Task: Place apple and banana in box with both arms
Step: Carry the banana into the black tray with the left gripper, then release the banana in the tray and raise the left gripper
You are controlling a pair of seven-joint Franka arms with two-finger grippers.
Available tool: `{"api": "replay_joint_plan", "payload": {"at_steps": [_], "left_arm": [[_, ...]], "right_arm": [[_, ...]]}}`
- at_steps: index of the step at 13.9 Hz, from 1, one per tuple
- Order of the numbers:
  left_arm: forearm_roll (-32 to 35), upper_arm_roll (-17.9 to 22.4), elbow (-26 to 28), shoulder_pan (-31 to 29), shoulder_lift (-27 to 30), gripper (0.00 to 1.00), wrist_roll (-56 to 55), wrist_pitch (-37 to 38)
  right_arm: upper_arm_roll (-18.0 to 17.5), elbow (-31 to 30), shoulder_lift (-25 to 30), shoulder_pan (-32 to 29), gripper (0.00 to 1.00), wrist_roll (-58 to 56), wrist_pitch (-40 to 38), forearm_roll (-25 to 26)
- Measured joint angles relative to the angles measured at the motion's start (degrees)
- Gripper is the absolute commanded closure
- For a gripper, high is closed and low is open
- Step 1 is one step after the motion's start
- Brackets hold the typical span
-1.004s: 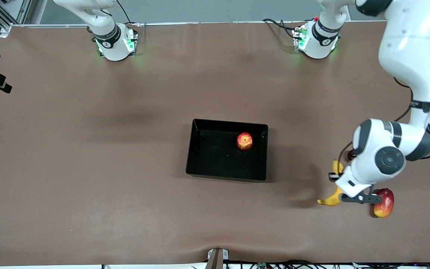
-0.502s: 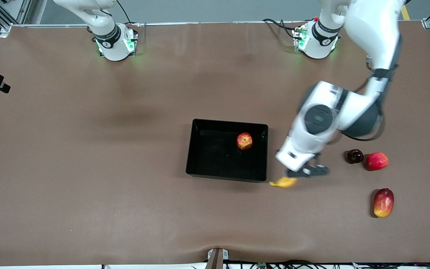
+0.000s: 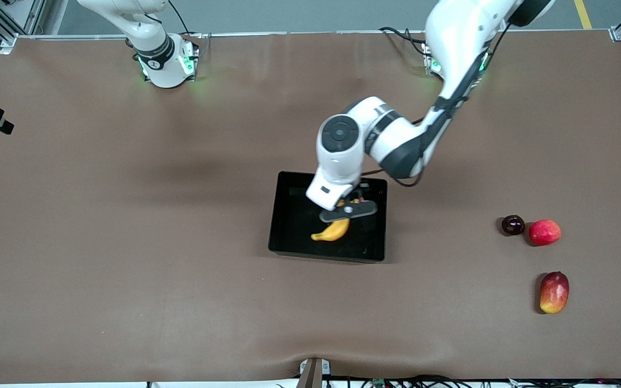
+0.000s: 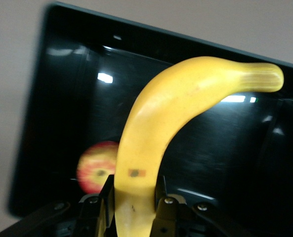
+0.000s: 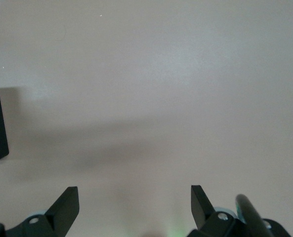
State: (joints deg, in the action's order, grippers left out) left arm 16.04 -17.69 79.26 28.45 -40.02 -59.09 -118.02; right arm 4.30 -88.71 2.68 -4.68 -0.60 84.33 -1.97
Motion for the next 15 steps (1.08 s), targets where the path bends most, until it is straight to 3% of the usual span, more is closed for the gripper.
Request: {"api": "replay_joint_plan", "payload": {"at_steps": [7, 10, 11, 12, 13, 14, 15], "left_arm": [[0.0, 0.1, -0.9, 0.8, -6.8, 0.99, -0.2, -8.3], [0.0, 0.1, -0.9, 1.2, -9.3, 0.85, -0.2, -9.8], [0.0, 0.1, -0.9, 1.5, -9.8, 0.78, -0.2, -10.4], [0.0, 0.1, -0.9, 1.6, -10.4, 0.6, -0.2, -11.1], [0.0, 0.1, -0.9, 1.8, -10.8, 0.18, -0.2, -11.6], [0.0, 0.1, -1.0, 1.8, -11.1, 0.0, -0.2, -12.0], [0.0, 0.3, -1.1, 1.9, -11.1, 0.0, -0.2, -12.2]], "right_arm": [[0.0, 0.0, 0.0, -0.2, 0.0, 0.0, -0.1, 0.0], [0.0, 0.0, -0.1, -0.3, 0.0, 0.0, -0.1, 0.0], [0.0, 0.0, -0.1, -0.3, 0.0, 0.0, -0.1, 0.0], [0.0, 0.0, -0.1, -0.3, 0.0, 0.0, -0.1, 0.0], [0.0, 0.0, -0.1, -0.3, 0.0, 0.0, -0.1, 0.0], [0.0, 0.0, -0.1, -0.3, 0.0, 0.0, -0.1, 0.0], [0.0, 0.0, -0.1, -0.3, 0.0, 0.0, -0.1, 0.0]]}}
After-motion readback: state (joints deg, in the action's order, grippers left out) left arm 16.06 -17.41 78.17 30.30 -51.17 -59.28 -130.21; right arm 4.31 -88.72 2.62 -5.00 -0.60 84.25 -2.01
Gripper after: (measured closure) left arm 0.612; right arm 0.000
